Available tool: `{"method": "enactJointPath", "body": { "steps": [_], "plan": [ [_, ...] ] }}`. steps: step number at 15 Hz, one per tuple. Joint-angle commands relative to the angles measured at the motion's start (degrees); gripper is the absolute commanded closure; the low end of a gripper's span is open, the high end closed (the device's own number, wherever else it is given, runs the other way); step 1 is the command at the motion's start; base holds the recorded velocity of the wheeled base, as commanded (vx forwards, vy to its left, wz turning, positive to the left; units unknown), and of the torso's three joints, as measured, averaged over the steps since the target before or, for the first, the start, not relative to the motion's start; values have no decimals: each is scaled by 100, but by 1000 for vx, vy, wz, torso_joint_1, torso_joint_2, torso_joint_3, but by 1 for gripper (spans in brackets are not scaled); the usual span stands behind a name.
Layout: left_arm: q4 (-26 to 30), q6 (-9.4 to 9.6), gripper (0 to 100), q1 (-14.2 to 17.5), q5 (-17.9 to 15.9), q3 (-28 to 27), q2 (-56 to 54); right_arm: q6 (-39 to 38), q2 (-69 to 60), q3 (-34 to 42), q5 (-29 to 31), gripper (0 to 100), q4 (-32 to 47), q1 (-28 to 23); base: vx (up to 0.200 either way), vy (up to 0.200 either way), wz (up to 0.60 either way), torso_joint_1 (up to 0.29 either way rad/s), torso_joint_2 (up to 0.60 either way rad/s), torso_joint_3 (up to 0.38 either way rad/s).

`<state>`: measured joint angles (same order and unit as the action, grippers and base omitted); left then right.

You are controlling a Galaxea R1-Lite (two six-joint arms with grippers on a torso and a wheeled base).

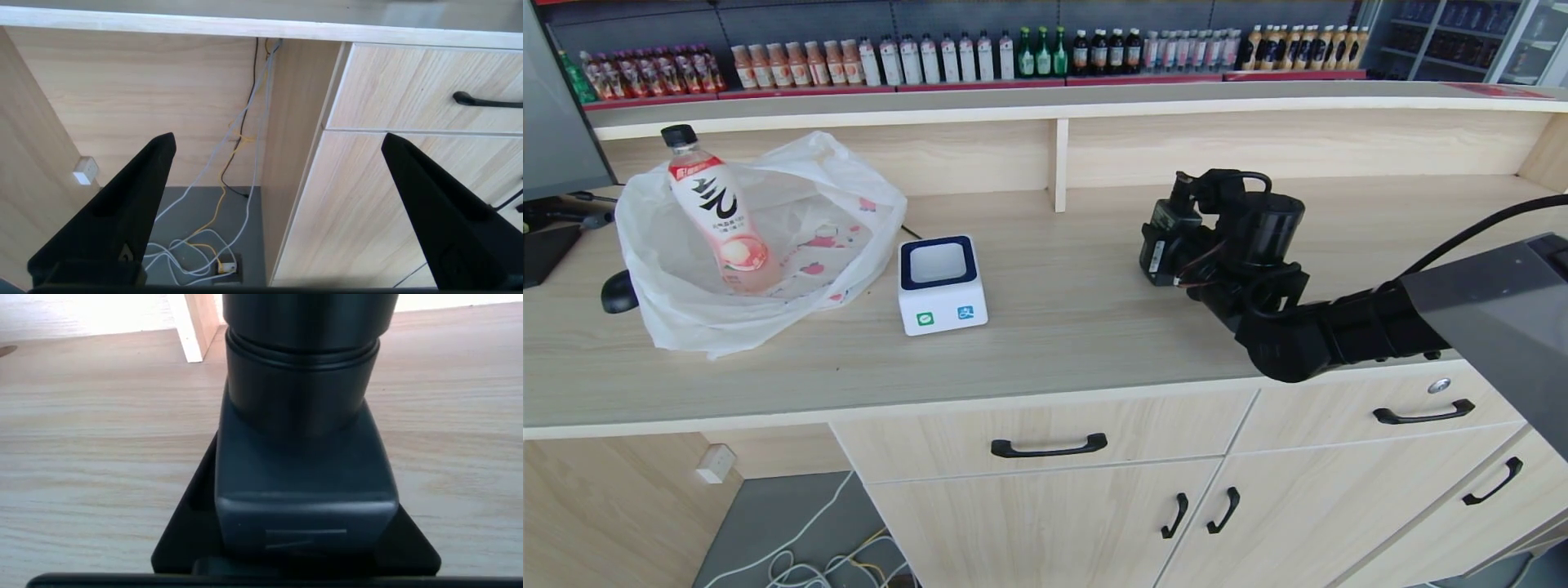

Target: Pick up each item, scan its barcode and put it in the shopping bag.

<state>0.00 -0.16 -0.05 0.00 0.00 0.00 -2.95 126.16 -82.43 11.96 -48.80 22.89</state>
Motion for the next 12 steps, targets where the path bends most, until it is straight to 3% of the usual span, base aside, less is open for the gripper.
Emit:
{"method": "enactJointPath", "body": {
  "steps": [1, 8, 12],
  "plan": [
    [0, -2, 0, 5, 0, 0, 0, -4, 5, 8, -1, 100, 11, -13, 0, 0, 0, 0, 0, 0],
    [0, -2, 0, 5, 0, 0, 0, 5, -30, -36, -1, 100, 11, -13, 0, 0, 0, 0, 0, 0],
    [0, -2, 0, 5, 0, 0, 0, 14, -821, 131, -9, 100, 28, 110, 0, 0, 0, 0, 0, 0]
  ]
}}
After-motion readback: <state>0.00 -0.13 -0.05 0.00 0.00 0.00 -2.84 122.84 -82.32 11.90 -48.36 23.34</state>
